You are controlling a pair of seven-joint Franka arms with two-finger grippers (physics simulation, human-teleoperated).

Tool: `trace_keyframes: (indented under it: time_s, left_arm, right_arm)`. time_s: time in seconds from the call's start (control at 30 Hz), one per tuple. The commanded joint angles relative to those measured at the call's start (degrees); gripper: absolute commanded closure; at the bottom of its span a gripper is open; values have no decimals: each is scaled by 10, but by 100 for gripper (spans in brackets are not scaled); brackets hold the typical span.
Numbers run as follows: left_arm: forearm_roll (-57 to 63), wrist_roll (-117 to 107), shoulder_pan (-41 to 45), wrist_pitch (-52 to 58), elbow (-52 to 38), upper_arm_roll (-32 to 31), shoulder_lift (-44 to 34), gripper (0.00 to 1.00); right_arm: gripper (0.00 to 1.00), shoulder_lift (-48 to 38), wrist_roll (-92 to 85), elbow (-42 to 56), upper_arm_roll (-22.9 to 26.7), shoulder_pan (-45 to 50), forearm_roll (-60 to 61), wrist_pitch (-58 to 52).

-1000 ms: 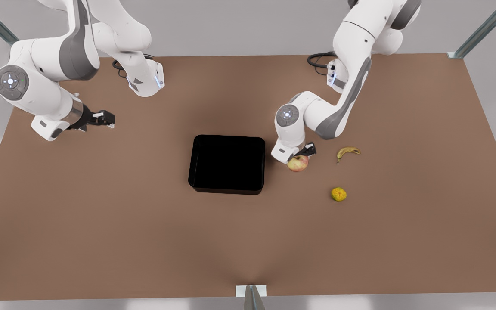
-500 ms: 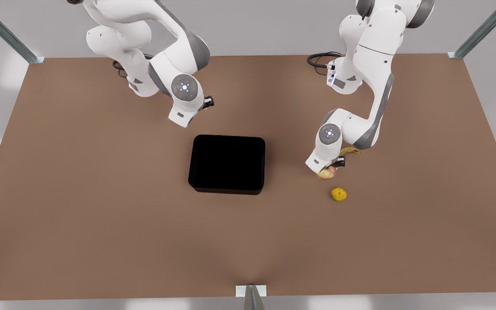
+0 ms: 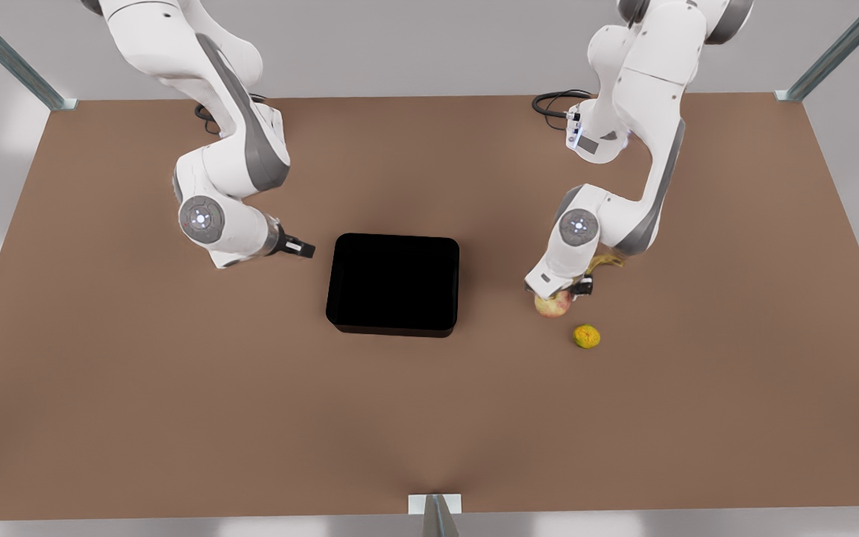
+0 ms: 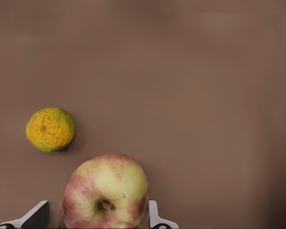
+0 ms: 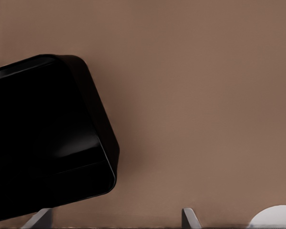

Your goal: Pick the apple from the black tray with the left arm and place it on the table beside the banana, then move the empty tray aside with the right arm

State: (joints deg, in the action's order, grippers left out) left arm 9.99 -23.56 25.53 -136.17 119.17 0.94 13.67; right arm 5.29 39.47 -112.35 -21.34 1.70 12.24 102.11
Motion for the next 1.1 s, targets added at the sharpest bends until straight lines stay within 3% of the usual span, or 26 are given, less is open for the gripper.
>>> trace_keyframes:
  time_s: [0.0, 0.1, 0.27, 0.33, 0.4, 0.47, 0.57, 0.6, 0.63, 0.7, 0.73, 0.77, 1.07]
  left_arm:
    - [-5, 62, 4, 172, -49, -2, -36, 0]
    - [-4, 85, 3, 289, -136, -5, -52, 0]
    - [-8, 165, 0, 340, -221, 0, -54, 0]
    - [-113, 286, -5, 424, -293, 71, -55, 0]
    - [-128, 336, -5, 500, -290, 122, -80, 0]
    - [-130, 336, -5, 510, -286, 171, -116, 0]
    - [-147, 296, -5, 500, -334, 231, -88, 0]
    - [-201, 308, -150, 501, -371, 139, -58, 0]
    - [-206, 308, -233, 499, -386, 55, -29, 0]
    - [-161, 334, -225, 298, -238, 41, -66, 0]
    - [-156, 328, -225, 376, -348, 41, -8, 0]
    - [-139, 330, -226, 414, -392, 42, 24, 0]
    - [-140, 314, -238, 411, -410, 50, 50, 0]
  right_arm:
    - [0, 10, 107, 5, -5, 10, 34, 15]
    - [0, 34, 107, -1, -7, 43, -19, 36]
    - [0, 66, 107, -1, -7, 43, -20, 63]
    - [0, 87, 107, -1, -8, 45, -39, 88]
    - [1, 95, 107, -1, -15, 58, -94, 114]
    - [1, 102, 103, 1, -17, 57, -134, 117]
    - [0, 108, 54, 4, -17, 55, -158, 128]
    - [0, 111, 54, 3, -18, 57, -158, 140]
    - [0, 120, 37, 3, -21, 58, -159, 164]
    - [0, 131, 17, 4, -34, 59, -207, 189]
    - [0, 136, 17, 4, -41, 60, -209, 201]
    - [0, 147, 16, 3, -41, 60, -237, 210]
    - [1, 195, 0, -1, -41, 50, -267, 246]
